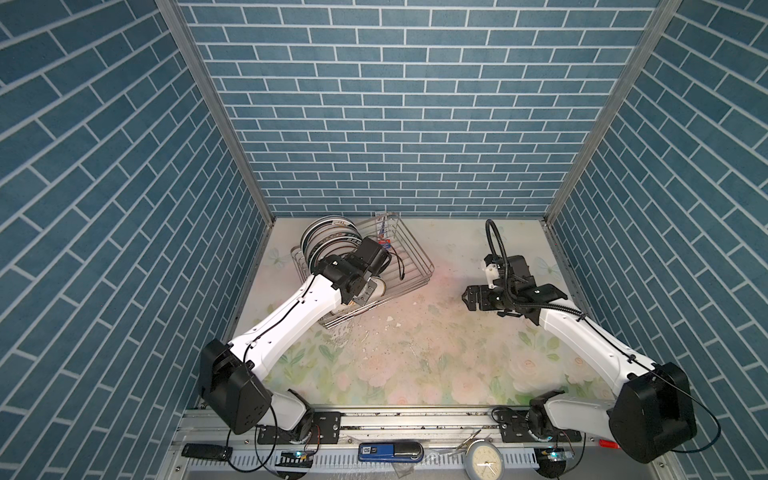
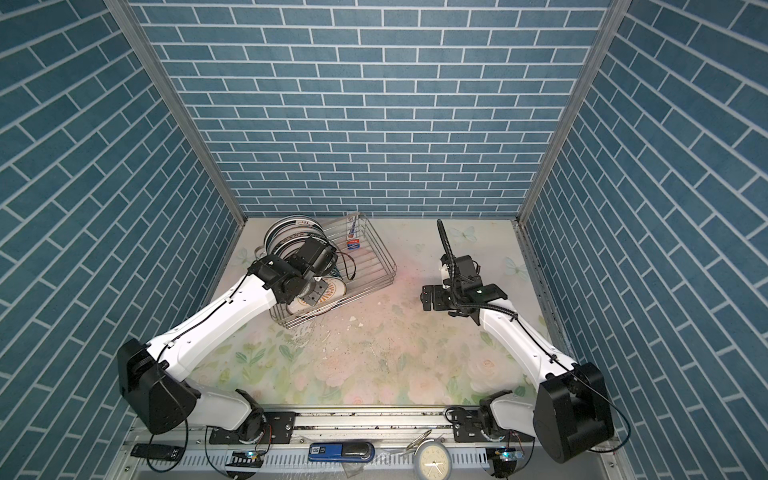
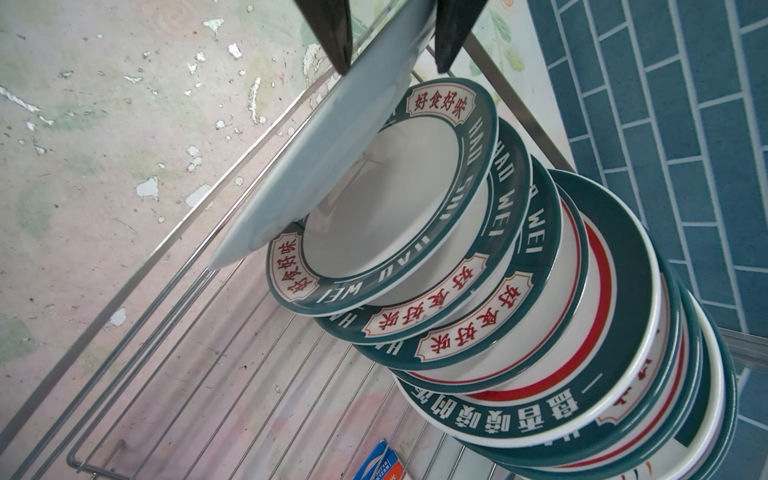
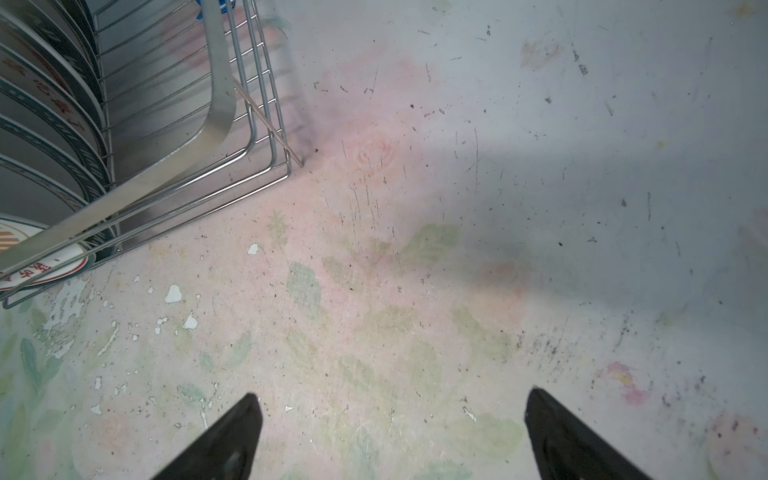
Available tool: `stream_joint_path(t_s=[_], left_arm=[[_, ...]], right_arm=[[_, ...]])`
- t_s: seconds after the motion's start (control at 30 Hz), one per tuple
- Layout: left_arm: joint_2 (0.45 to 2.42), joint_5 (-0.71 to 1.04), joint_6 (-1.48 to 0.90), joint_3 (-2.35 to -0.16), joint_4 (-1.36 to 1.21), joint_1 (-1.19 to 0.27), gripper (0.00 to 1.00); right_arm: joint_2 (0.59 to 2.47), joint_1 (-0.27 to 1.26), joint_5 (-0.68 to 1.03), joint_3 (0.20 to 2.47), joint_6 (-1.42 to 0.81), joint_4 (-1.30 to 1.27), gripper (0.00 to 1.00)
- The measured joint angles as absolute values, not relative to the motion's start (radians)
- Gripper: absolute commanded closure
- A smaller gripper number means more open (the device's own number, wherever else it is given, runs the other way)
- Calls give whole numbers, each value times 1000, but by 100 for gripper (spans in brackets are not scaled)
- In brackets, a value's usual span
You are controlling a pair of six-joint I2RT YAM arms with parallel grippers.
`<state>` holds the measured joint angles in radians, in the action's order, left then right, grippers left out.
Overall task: Unload the plates from the dish rack
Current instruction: 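Grasp the nearest plate's rim with the left gripper while the right arm draws back, then lift the gripped plate up out of the rack with the left gripper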
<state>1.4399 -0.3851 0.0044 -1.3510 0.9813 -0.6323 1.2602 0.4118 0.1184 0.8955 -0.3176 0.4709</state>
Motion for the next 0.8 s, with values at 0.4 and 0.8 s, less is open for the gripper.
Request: stream_joint_path(t_s=[0.4,0.8], left_arm=[[1447,-381,5,-1351,973,-614,73],[1478,-381,37,-1363,992,-608,79]], right_arm=[[1280,412,108,896,-318,466,1],[1286,412,108,896,-318,466,1]])
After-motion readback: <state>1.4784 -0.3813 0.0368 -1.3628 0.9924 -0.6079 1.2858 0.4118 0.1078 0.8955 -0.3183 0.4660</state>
